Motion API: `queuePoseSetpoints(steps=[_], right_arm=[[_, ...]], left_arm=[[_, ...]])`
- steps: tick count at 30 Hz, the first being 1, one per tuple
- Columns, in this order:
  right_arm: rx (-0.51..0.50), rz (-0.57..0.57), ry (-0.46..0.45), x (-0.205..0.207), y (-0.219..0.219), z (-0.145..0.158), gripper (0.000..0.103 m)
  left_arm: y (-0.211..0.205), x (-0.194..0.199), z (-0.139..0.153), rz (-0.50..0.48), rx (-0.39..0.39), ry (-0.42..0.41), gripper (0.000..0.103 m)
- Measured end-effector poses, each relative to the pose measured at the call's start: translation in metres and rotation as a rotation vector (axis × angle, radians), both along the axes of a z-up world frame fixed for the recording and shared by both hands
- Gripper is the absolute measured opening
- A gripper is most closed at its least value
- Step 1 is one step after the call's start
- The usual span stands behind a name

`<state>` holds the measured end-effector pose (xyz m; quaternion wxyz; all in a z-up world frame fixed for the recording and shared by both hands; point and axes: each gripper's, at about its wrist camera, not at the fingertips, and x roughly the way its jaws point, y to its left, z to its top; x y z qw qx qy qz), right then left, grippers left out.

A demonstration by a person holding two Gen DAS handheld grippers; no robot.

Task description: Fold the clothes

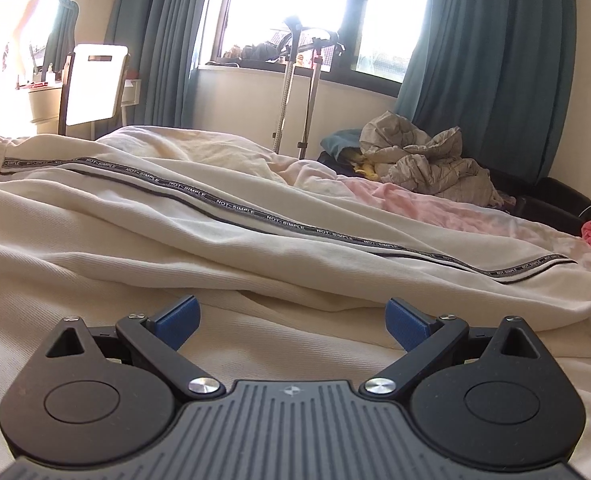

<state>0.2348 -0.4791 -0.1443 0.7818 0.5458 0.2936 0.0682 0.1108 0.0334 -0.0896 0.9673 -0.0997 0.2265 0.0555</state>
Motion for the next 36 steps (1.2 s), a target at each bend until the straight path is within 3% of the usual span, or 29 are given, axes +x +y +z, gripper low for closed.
queuePoseSetpoints(steps=[2,3,6,9,14,16,19,22,25,27,30,36], right_arm=[[-0.009,-0.040,-0.038,0.009,0.001,0.002,0.072],[-0.014,-0.068,-0.058,0.014,0.001,0.003,0.073],[0.075,-0.162,-0.060,0.033,-0.009,-0.007,0.075],[0.101,-0.243,-0.033,0.056,-0.014,-0.014,0.073],[-0.097,-0.281,-0.045,0.085,-0.010,-0.002,0.017],[-0.184,-0.300,-0.111,0.088,-0.009,0.010,0.011],[-0.336,-0.347,-0.317,0.082,-0.006,0.038,0.007],[-0.367,-0.360,-0.258,0.085,-0.021,0.034,0.006],[-0.363,-0.350,-0.036,0.073,-0.037,-0.001,0.006],[-0.332,-0.327,0.045,0.075,-0.040,-0.020,0.007],[-0.359,-0.314,0.066,0.074,-0.037,-0.015,0.012],[-0.428,-0.257,0.108,0.045,-0.024,0.009,0.034]], left_arm=[[0.002,0.000,0.000,0.008,-0.023,0.010,0.100],[0.003,0.001,0.000,0.012,-0.029,0.013,0.100],[0.001,0.001,0.001,0.013,-0.029,0.011,0.100],[-0.004,0.002,0.002,-0.003,-0.014,0.006,0.100],[-0.010,0.008,-0.008,-0.038,0.002,0.030,0.100],[-0.010,0.012,-0.010,-0.040,-0.006,0.039,0.100],[-0.011,0.013,-0.012,-0.050,-0.011,0.038,0.100],[-0.011,0.016,-0.014,-0.051,-0.015,0.056,0.100],[-0.010,0.017,-0.016,-0.038,-0.021,0.077,0.100],[-0.010,0.017,-0.016,-0.034,-0.015,0.079,0.100],[-0.012,0.017,-0.015,-0.034,0.016,0.085,0.100],[-0.013,0.014,-0.010,-0.030,0.049,0.077,0.100]])
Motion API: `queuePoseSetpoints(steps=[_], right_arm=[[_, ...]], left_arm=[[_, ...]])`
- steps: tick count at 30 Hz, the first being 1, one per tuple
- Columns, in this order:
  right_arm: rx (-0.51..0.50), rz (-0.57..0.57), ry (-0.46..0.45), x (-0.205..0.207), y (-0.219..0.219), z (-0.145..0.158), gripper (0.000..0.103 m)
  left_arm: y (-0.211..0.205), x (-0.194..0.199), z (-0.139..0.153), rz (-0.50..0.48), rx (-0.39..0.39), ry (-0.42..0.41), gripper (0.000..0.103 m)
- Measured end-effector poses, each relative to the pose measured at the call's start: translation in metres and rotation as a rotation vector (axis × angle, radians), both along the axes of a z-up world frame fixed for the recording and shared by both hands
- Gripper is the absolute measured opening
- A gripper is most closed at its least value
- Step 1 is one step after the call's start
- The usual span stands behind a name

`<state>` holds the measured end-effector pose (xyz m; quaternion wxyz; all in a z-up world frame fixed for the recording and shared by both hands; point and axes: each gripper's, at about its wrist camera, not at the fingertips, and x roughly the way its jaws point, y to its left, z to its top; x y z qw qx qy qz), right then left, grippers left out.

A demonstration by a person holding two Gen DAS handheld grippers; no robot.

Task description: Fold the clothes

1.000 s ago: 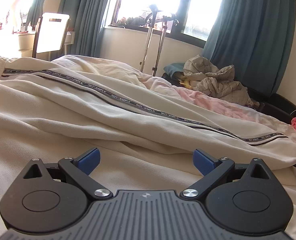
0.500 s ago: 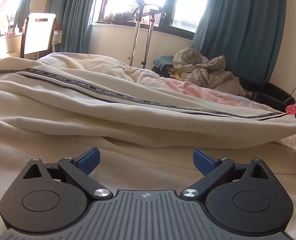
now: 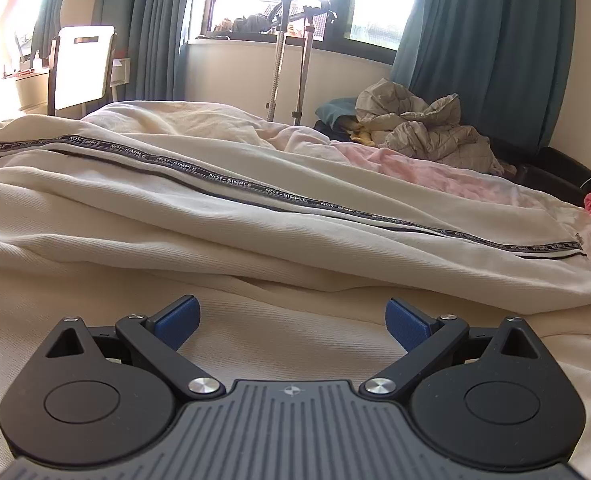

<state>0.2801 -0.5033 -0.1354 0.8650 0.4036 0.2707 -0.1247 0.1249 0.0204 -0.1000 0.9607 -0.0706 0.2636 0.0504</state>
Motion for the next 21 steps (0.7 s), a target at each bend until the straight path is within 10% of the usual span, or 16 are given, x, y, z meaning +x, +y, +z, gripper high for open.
queuePoseSetpoints(steps=[21], right_arm=[[-0.379,0.372,-0.093,-0.193,0.162,0.111,0.043]], left_arm=[[0.026,-0.035,0.039,0.053,0.009,-0.033,0.100]])
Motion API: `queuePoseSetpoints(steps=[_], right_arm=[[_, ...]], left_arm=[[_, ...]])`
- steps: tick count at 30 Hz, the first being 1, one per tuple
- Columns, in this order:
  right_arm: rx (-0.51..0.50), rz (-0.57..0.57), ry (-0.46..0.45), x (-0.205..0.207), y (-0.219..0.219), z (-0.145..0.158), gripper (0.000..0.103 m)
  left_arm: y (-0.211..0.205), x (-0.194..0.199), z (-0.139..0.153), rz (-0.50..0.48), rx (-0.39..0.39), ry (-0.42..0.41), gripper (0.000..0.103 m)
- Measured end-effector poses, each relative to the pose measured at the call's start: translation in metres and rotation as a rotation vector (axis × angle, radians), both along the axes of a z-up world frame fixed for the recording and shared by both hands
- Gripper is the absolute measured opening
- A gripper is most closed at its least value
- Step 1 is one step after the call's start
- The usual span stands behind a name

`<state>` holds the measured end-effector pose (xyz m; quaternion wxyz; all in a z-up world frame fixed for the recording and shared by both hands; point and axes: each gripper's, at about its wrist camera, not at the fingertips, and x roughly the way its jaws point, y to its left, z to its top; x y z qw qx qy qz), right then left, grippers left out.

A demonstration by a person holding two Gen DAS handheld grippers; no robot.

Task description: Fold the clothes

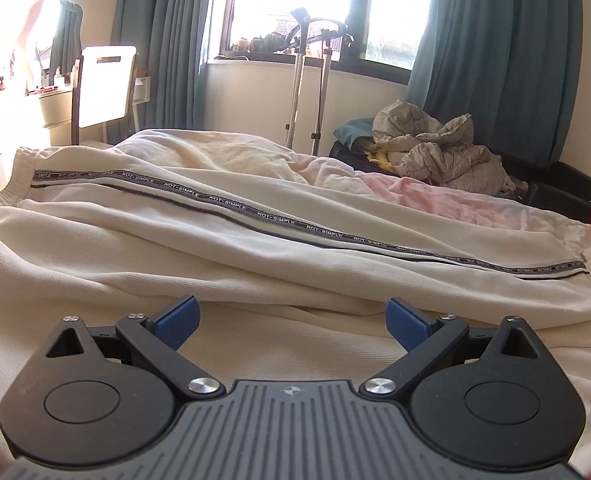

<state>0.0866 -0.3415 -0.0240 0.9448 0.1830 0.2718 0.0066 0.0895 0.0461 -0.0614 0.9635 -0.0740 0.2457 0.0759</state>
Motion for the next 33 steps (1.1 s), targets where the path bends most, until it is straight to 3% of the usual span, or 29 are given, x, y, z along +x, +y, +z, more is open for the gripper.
queuePoseSetpoints(steps=[5,9,23,33], right_arm=[[-0.044,-0.002,-0.036,-0.023,0.031,-0.004,0.043],[-0.175,0.011,-0.064,-0.027,0.051,-0.012,0.045],[-0.089,-0.016,-0.061,-0.024,0.032,-0.021,0.053],[-0.063,-0.028,-0.035,-0.022,0.027,-0.025,0.057]], left_arm=[[0.012,-0.016,0.009,0.017,-0.045,-0.002,0.100],[0.013,-0.019,0.009,0.032,-0.022,0.007,0.100],[-0.005,-0.026,0.008,0.026,0.084,-0.002,0.100],[-0.009,-0.028,0.009,0.028,0.105,-0.011,0.100]])
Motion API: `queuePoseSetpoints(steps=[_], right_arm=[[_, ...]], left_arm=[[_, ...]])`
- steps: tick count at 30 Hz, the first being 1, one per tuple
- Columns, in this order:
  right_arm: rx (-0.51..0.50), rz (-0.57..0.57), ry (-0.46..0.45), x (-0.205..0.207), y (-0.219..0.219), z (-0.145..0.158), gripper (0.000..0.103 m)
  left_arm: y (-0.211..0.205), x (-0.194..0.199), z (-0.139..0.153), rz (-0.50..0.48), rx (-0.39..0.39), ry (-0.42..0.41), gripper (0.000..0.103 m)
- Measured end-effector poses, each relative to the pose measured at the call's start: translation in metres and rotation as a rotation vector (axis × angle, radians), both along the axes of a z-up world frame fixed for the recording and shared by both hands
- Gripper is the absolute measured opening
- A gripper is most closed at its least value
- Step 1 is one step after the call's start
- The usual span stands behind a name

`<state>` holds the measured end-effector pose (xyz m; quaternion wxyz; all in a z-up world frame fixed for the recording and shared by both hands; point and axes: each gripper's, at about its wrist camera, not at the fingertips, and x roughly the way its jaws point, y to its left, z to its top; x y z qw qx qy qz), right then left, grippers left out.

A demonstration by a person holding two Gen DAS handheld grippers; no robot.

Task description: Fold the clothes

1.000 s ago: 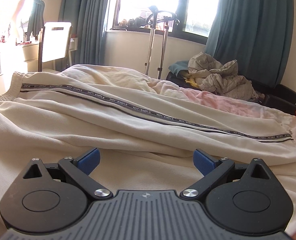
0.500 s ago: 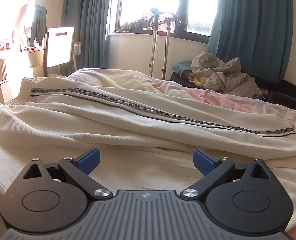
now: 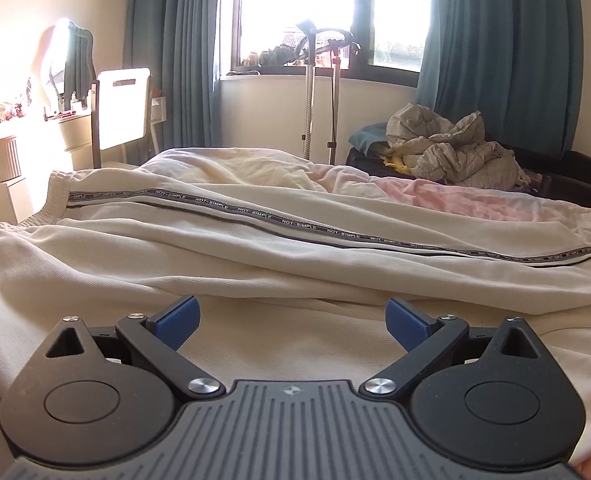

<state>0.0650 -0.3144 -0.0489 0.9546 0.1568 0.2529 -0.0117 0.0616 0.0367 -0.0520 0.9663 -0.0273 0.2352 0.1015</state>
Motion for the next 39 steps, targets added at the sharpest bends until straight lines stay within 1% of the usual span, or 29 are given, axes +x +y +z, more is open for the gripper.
queuePoseSetpoints(steps=[4,9,13,19,21,22,23,25,26,28,30,33,35,37,39], right_arm=[[0.008,-0.003,0.001,0.000,-0.001,0.000,0.058],[0.004,-0.009,0.006,0.000,-0.001,-0.001,0.059],[0.011,-0.020,0.015,0.000,-0.003,-0.003,0.064],[0.041,-0.059,0.025,0.001,-0.011,-0.008,0.068],[0.082,-0.091,0.009,0.002,-0.023,-0.012,0.070],[0.147,-0.135,0.006,0.003,-0.037,-0.018,0.075],[0.246,-0.228,0.034,0.005,-0.058,-0.028,0.075],[0.373,-0.357,0.062,0.002,-0.085,-0.042,0.075],[0.431,-0.431,0.074,-0.003,-0.099,-0.051,0.075],[0.499,-0.539,0.085,-0.011,-0.113,-0.061,0.075],[0.529,-0.606,0.099,-0.016,-0.119,-0.067,0.075],[0.492,-0.666,0.076,-0.023,-0.118,-0.064,0.077],[0.458,-0.688,0.075,-0.022,-0.119,-0.066,0.084],[0.476,-0.685,0.080,-0.018,-0.121,-0.074,0.084],[0.499,-0.656,0.078,-0.009,-0.126,-0.088,0.085]], left_arm=[[-0.001,0.000,0.000,-0.009,0.008,-0.004,0.100],[0.000,-0.001,0.002,-0.009,-0.005,-0.010,0.100],[0.002,-0.002,0.004,-0.012,-0.017,-0.019,0.100],[0.007,-0.003,0.004,-0.014,-0.035,-0.025,0.101],[0.007,-0.003,0.004,-0.013,-0.037,-0.024,0.101],[0.007,-0.003,0.005,-0.012,-0.038,-0.024,0.101],[0.008,-0.004,0.005,-0.012,-0.041,-0.027,0.101],[0.010,-0.006,0.007,-0.014,-0.054,-0.035,0.101],[0.012,-0.006,0.007,-0.013,-0.062,-0.037,0.101],[0.015,-0.006,0.008,-0.010,-0.076,-0.039,0.101],[0.017,-0.006,0.008,-0.007,-0.087,-0.038,0.101],[0.020,-0.006,0.008,-0.001,-0.105,-0.036,0.101],[0.023,-0.006,0.008,0.007,-0.123,-0.034,0.101],[0.025,-0.006,0.008,0.014,-0.130,-0.029,0.101],[0.027,-0.006,0.007,0.021,-0.134,-0.023,0.101]])
